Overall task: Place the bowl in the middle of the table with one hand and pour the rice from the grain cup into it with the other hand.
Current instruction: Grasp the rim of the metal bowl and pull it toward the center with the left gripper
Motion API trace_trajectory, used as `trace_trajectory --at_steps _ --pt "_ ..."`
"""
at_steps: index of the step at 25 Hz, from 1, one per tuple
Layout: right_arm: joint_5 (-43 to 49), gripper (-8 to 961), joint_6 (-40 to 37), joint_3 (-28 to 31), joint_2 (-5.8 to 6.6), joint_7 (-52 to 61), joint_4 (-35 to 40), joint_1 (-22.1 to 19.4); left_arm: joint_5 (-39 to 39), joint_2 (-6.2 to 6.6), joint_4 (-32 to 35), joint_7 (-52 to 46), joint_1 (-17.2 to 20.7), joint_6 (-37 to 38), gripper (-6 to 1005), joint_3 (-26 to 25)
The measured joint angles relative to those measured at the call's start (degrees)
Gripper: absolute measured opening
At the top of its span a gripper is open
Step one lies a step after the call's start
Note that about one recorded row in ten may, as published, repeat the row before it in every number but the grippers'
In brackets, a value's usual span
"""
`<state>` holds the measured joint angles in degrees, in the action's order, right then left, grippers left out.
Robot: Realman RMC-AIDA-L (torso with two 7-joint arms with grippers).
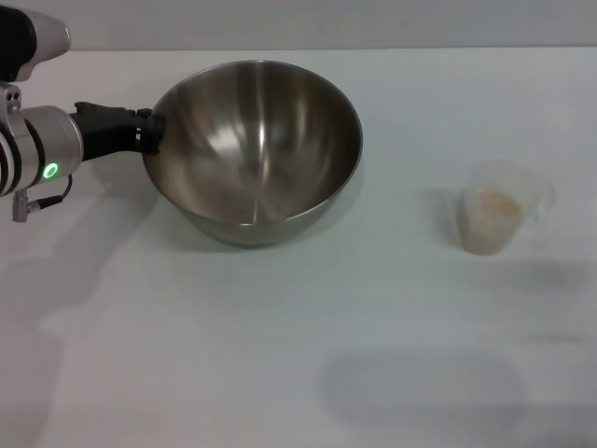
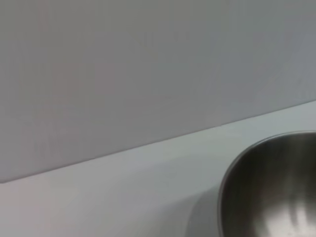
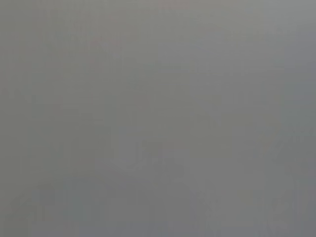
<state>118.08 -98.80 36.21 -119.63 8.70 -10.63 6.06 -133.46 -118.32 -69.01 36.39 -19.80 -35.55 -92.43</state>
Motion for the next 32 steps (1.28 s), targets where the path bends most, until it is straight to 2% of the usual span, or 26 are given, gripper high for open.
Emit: trace_trajectory --at_steps 4,11,17,21,25,32 --pt "0.05 835 0.00 0.00 0.01 0.00 0.00 0.00 0.52 -0.04 -0.56 -0.36 0.01 -0.43 136 -0.21" --pt "0.05 835 0.01 0.00 0.01 0.28 0.00 0.00 3.19 0.13 -0.70 0.01 -1.16 -4.55 51 -3.55" --pt "0.07 835 0.02 0.00 0.01 1.23 0.36 -0.07 3.50 0.17 -0.58 0.03 -2.86 -9.13 47 -6.88" --pt "0.12 836 0.22 0.00 0.01 1.26 0.42 -0.03 3.64 0.27 0.89 0.84 -5.65 -14.22 45 -10.93" --pt "0.14 837 0.69 0.00 0.01 1.28 0.44 0.01 3.90 0.28 4.24 3.83 -10.15 -22.01 43 -17.19" --pt "0.13 836 1.36 0.00 0.01 1.31 0.44 0.00 3.93 0.34 5.81 6.70 -13.25 -29.83 39 -22.11"
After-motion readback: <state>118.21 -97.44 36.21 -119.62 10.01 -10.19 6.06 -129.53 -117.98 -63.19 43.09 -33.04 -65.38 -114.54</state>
